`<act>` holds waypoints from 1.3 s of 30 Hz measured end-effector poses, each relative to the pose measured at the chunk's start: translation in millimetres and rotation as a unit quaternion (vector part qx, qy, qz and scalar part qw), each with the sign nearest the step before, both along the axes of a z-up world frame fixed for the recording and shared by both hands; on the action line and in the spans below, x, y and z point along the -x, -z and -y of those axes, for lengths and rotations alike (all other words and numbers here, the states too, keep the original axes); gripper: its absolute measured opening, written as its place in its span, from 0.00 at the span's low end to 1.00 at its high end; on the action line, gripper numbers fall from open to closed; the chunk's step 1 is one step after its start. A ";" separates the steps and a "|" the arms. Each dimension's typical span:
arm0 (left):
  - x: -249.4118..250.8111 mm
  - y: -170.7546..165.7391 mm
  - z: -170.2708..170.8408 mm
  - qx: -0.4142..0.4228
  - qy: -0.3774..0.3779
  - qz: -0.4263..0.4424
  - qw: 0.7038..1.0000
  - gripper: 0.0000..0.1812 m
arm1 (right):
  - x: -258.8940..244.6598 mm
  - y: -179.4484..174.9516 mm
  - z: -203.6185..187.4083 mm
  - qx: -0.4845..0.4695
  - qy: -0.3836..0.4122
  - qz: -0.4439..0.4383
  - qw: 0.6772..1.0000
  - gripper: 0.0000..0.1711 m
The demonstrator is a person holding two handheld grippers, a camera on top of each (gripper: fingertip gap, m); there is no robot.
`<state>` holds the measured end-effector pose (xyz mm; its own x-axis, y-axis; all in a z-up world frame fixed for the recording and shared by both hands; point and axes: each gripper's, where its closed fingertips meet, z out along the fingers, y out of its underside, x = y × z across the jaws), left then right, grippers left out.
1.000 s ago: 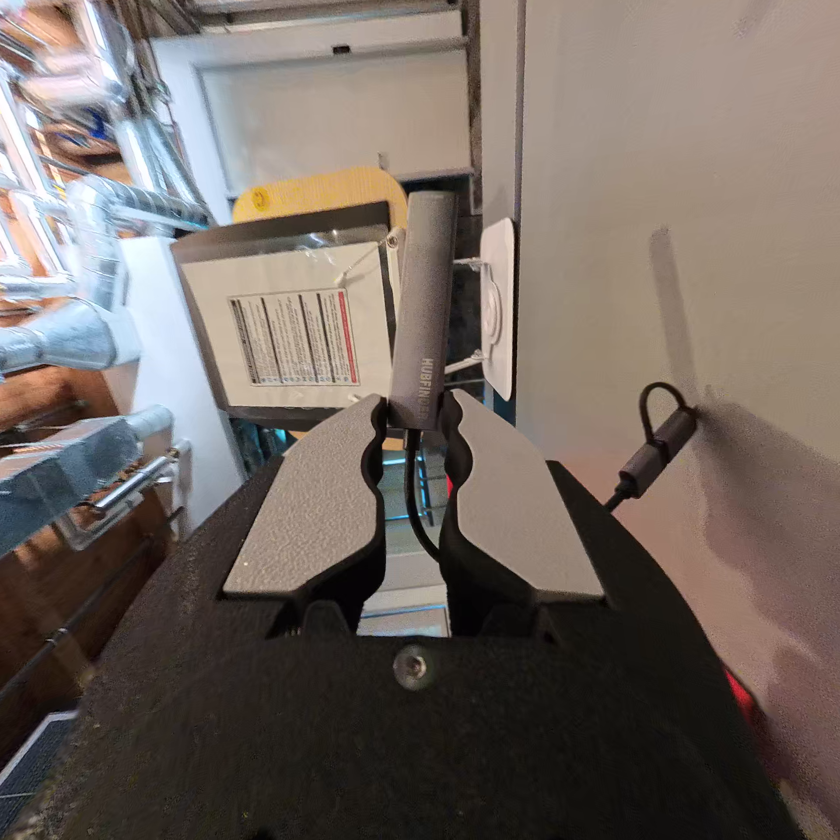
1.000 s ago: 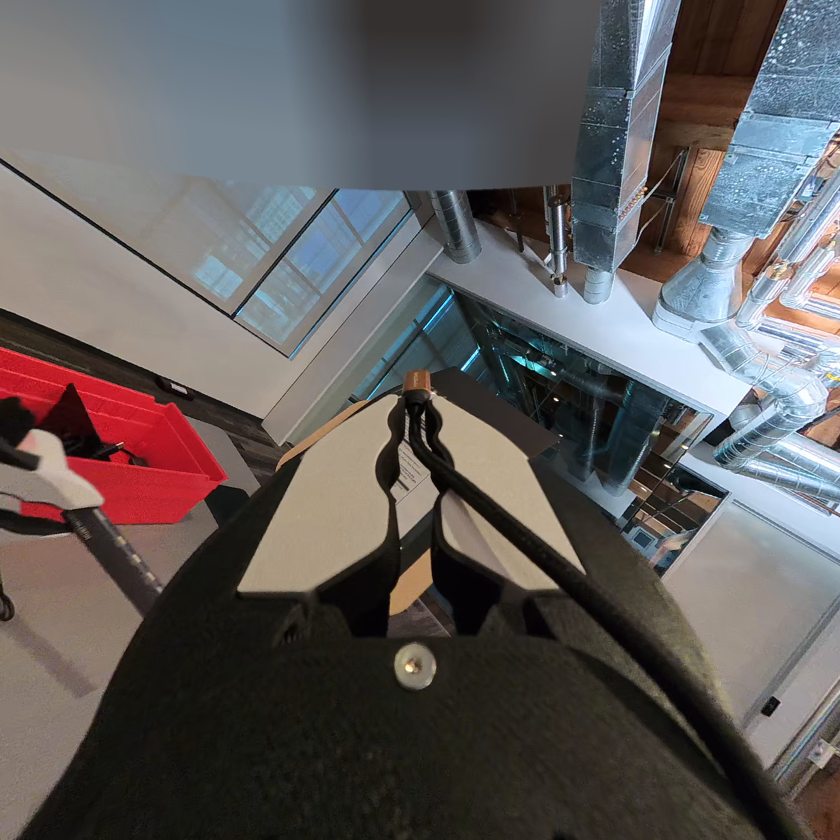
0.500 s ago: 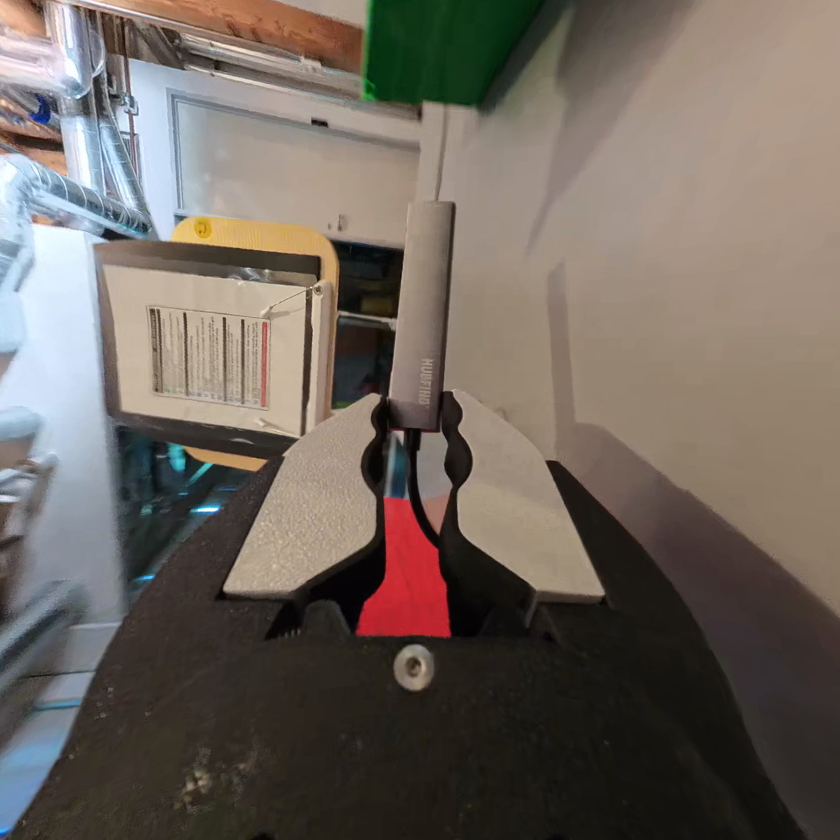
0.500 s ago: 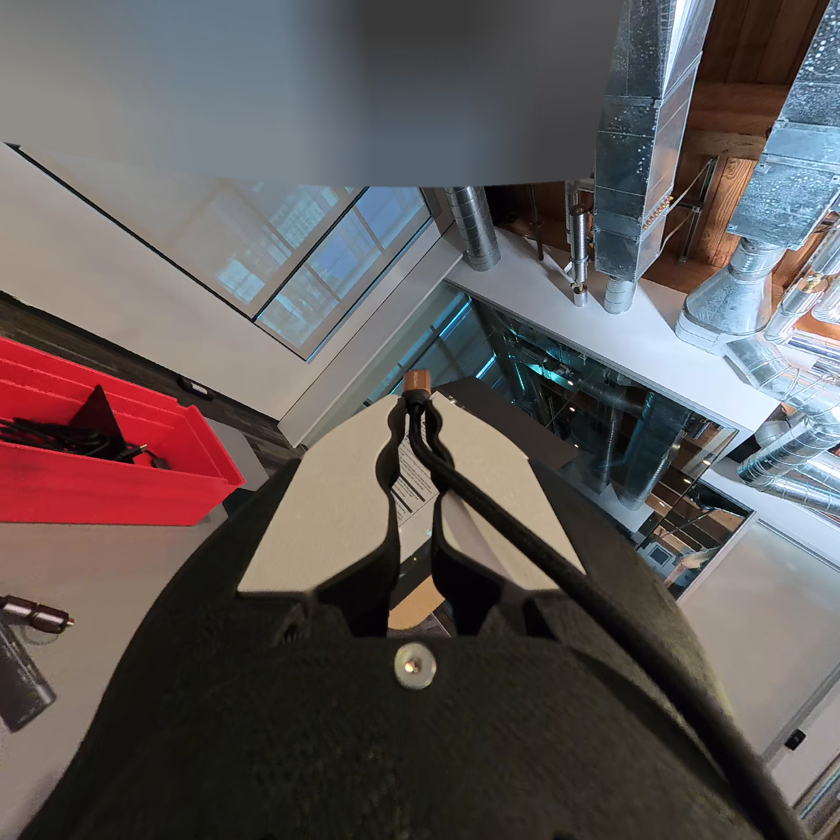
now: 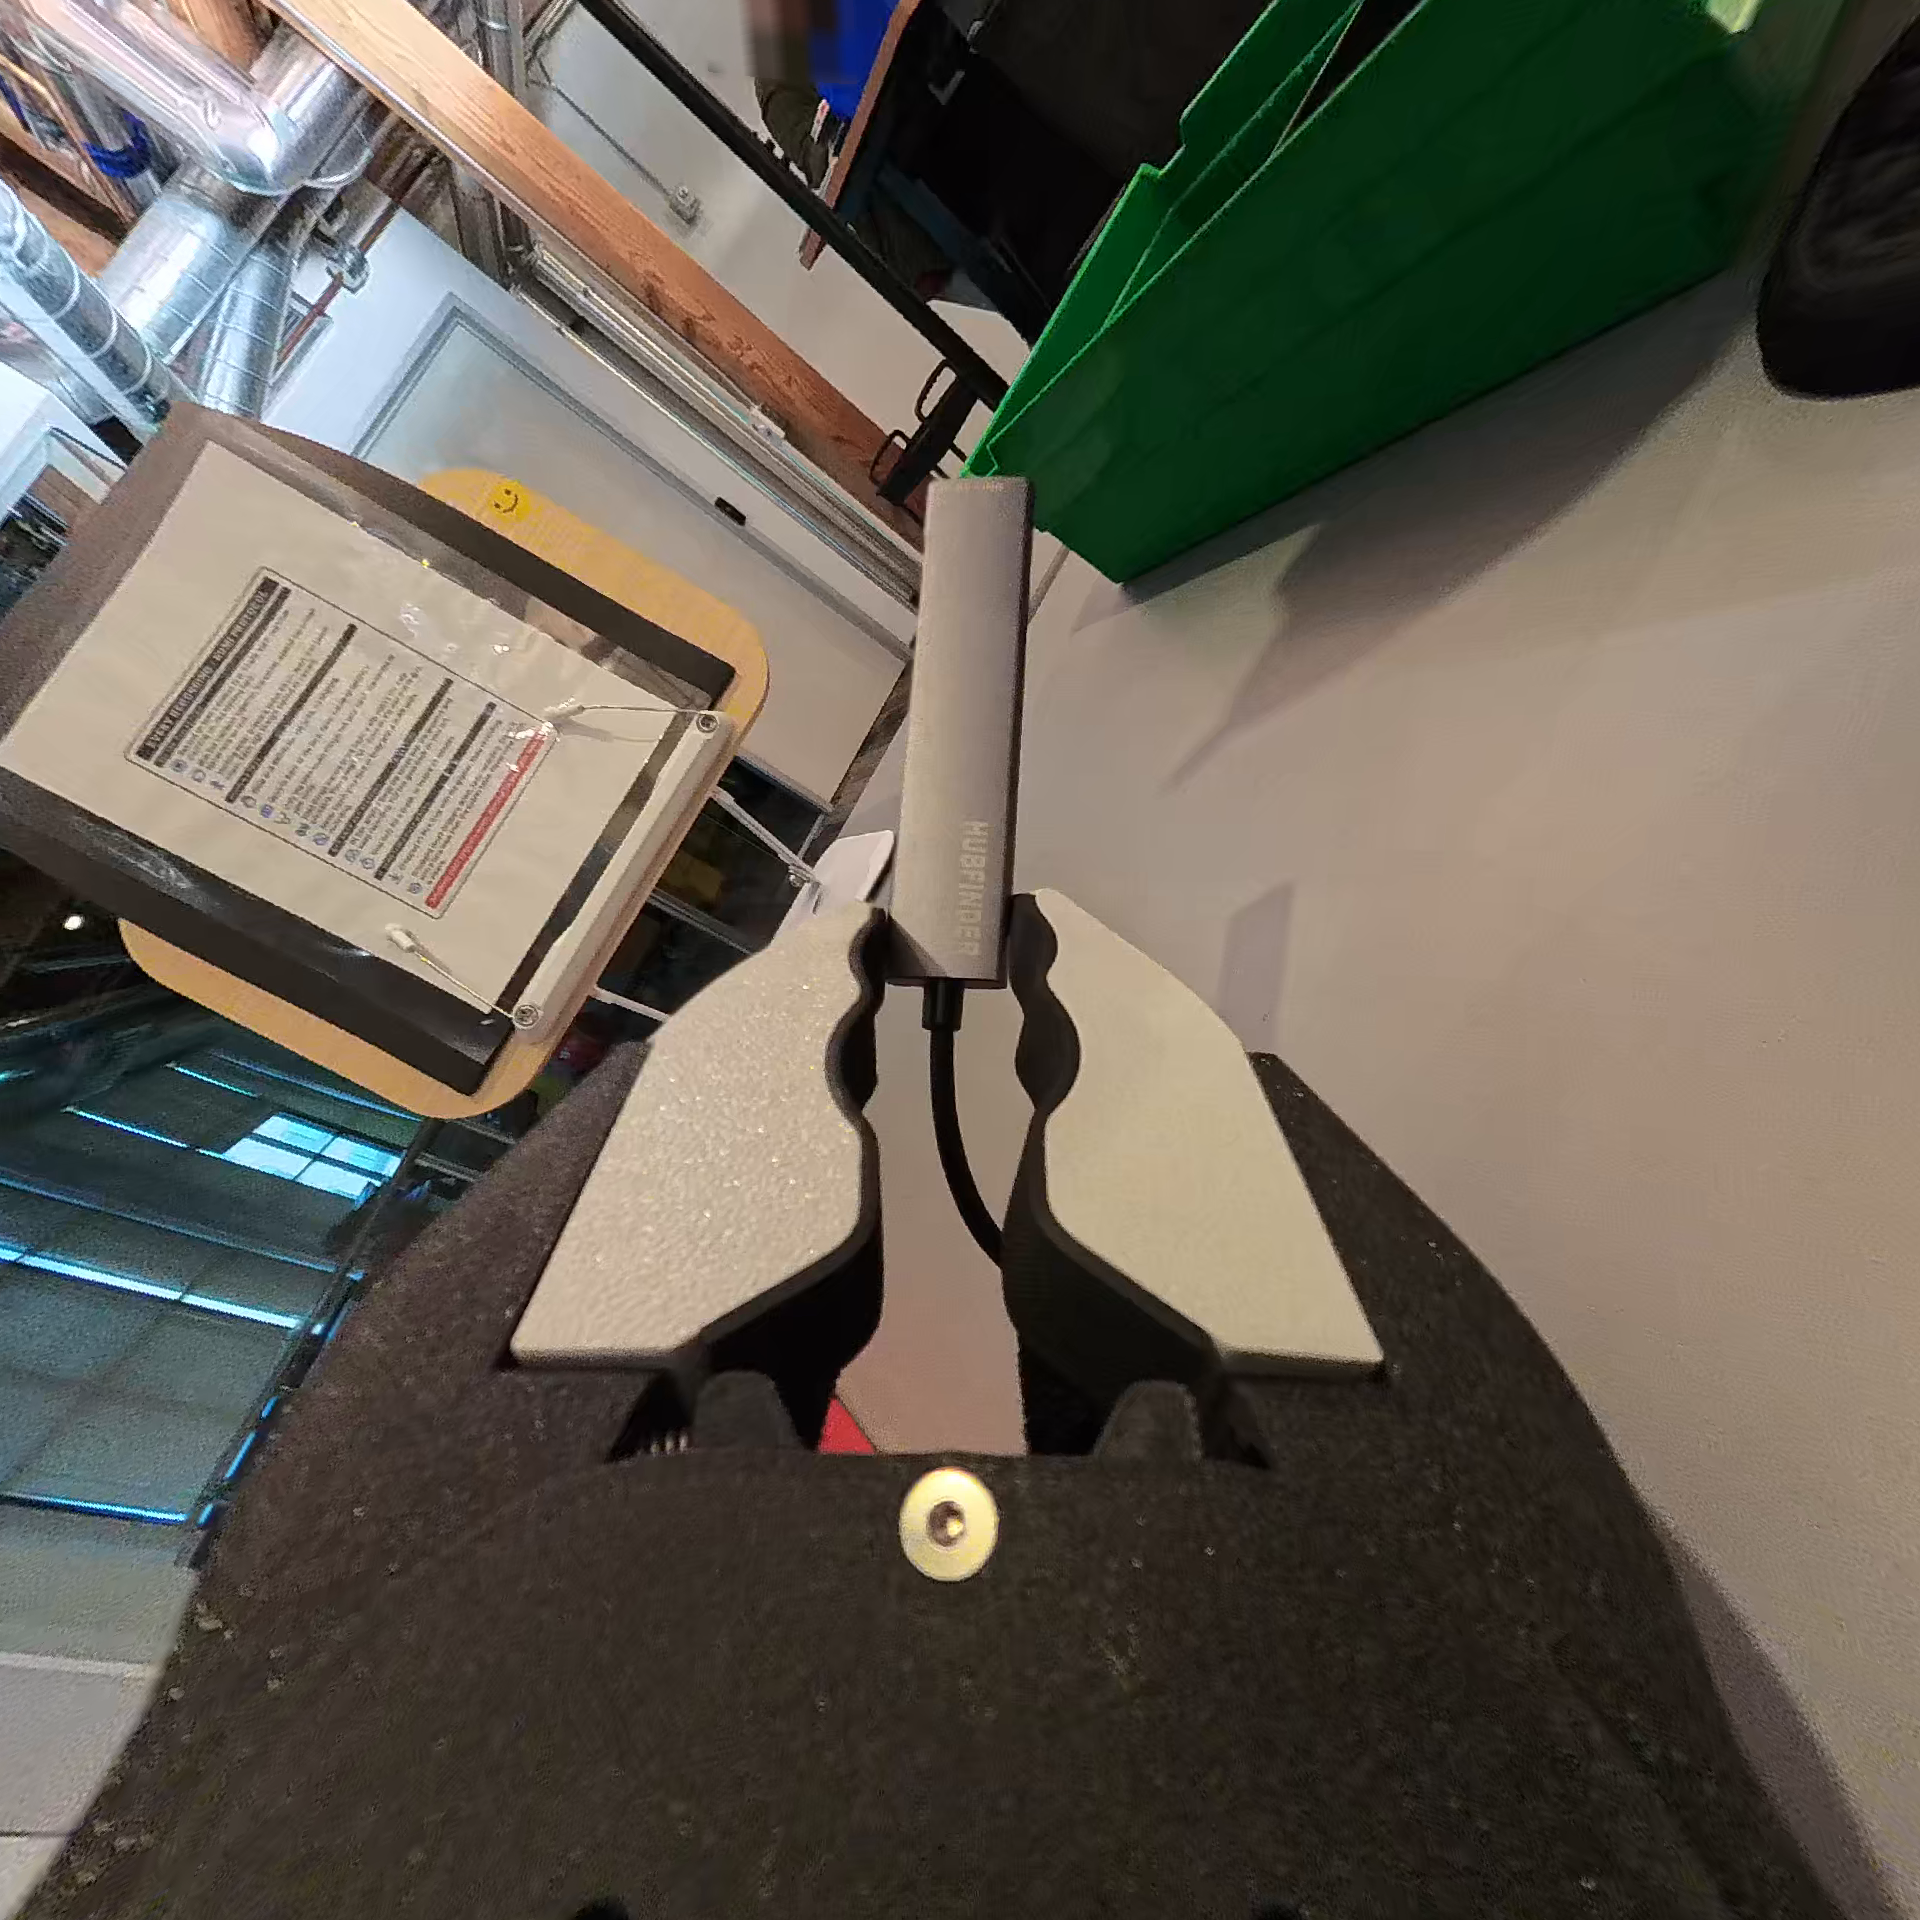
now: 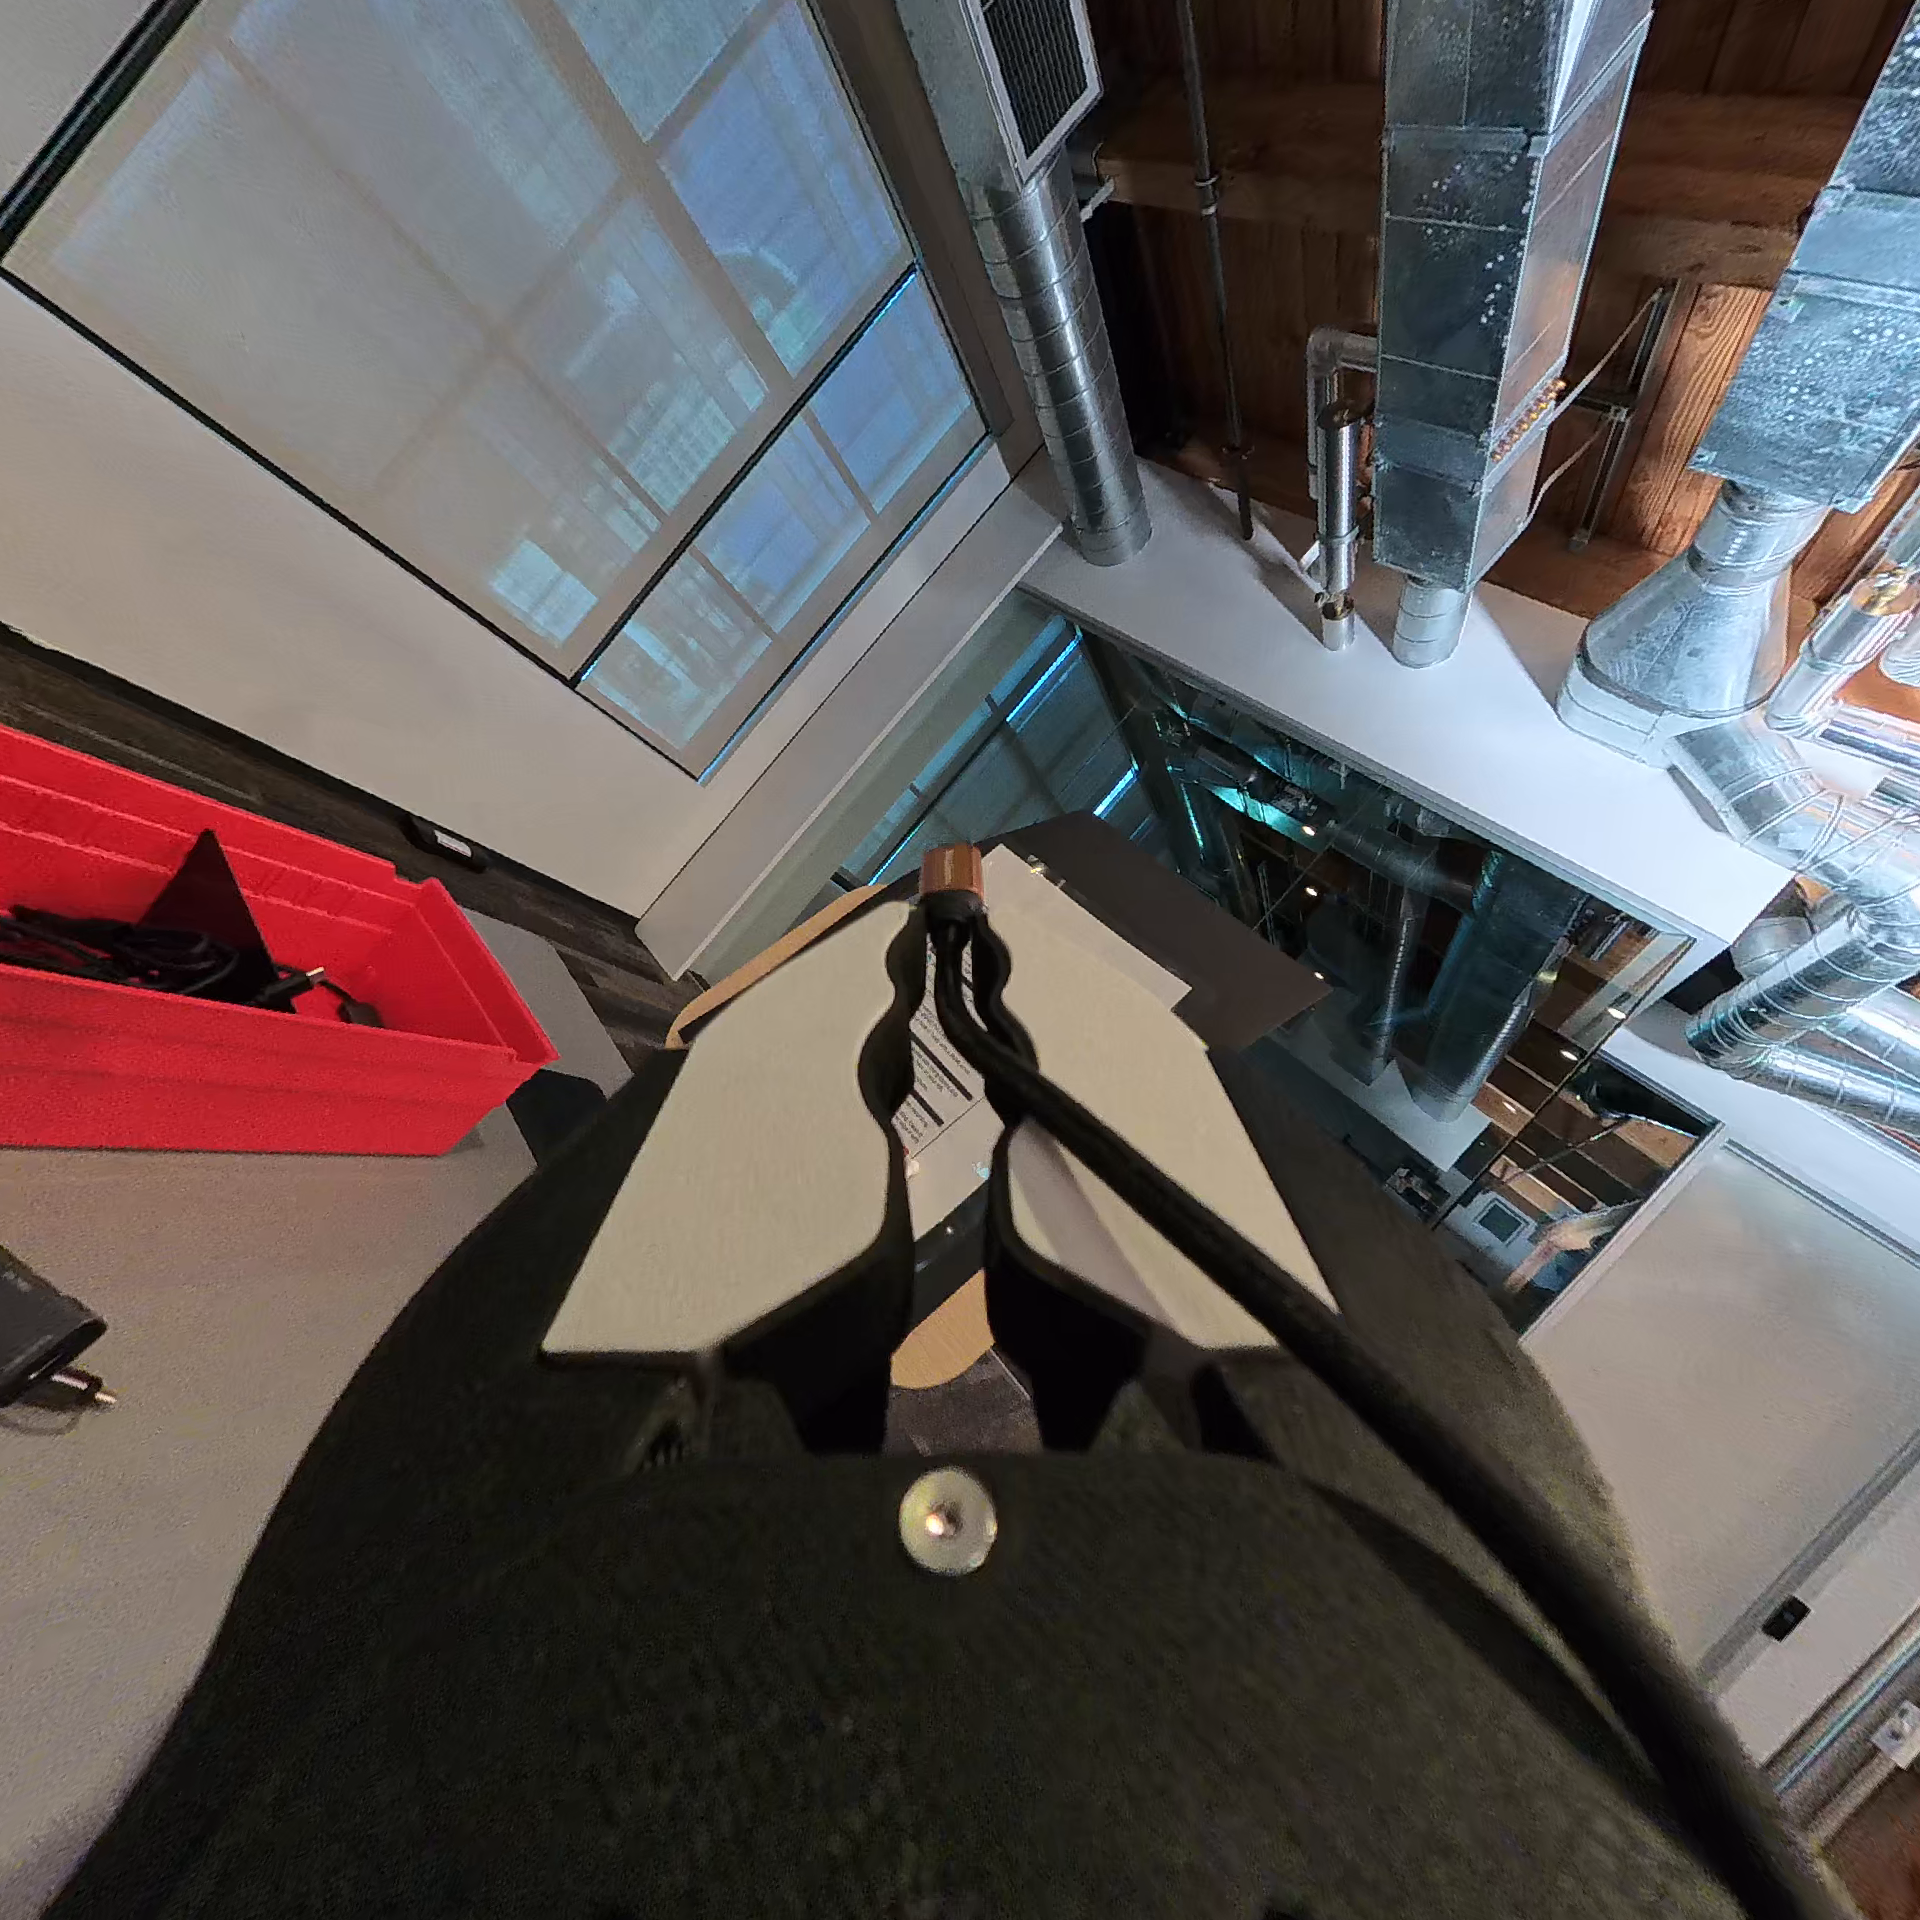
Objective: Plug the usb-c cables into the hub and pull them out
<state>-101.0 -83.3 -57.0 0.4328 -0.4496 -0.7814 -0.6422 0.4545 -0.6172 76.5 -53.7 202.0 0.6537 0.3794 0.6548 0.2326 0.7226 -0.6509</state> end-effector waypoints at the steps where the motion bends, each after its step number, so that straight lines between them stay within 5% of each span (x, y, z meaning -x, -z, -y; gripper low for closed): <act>1: -0.1 -0.2 -0.2 0.003 0.002 0.004 1.000 0.12 | 0.0 -0.2 0.5 -0.001 0.000 0.000 1.000 0.05; 11: 5.1 -0.1 -5.6 0.016 -0.009 0.013 1.000 0.12 | 17.5 13.9 5.3 0.082 -0.117 0.009 0.990 0.05; 16: 7.1 -1.1 -6.6 0.017 -0.011 0.004 1.000 0.12 | 22.5 28.3 -7.3 0.112 -0.106 0.034 0.988 0.05; 23: -1.2 26.9 5.9 -0.087 0.005 -0.213 0.973 0.12 | 23.0 29.2 -10.9 0.099 -0.080 0.044 0.991 0.05; 29: -5.6 51.6 -7.1 -0.091 -0.027 -0.303 0.948 0.13 | 24.6 29.0 -9.6 0.095 -0.076 0.048 0.991 0.05; 35: -10.2 68.7 4.4 0.022 -0.001 -0.272 0.962 0.26 | 22.3 31.2 -13.2 0.100 -0.073 0.046 0.991 0.05; 39: -1.7 83.6 14.5 0.118 0.017 -0.276 0.954 0.24 | 20.3 32.4 -15.0 0.104 -0.072 0.045 0.991 0.05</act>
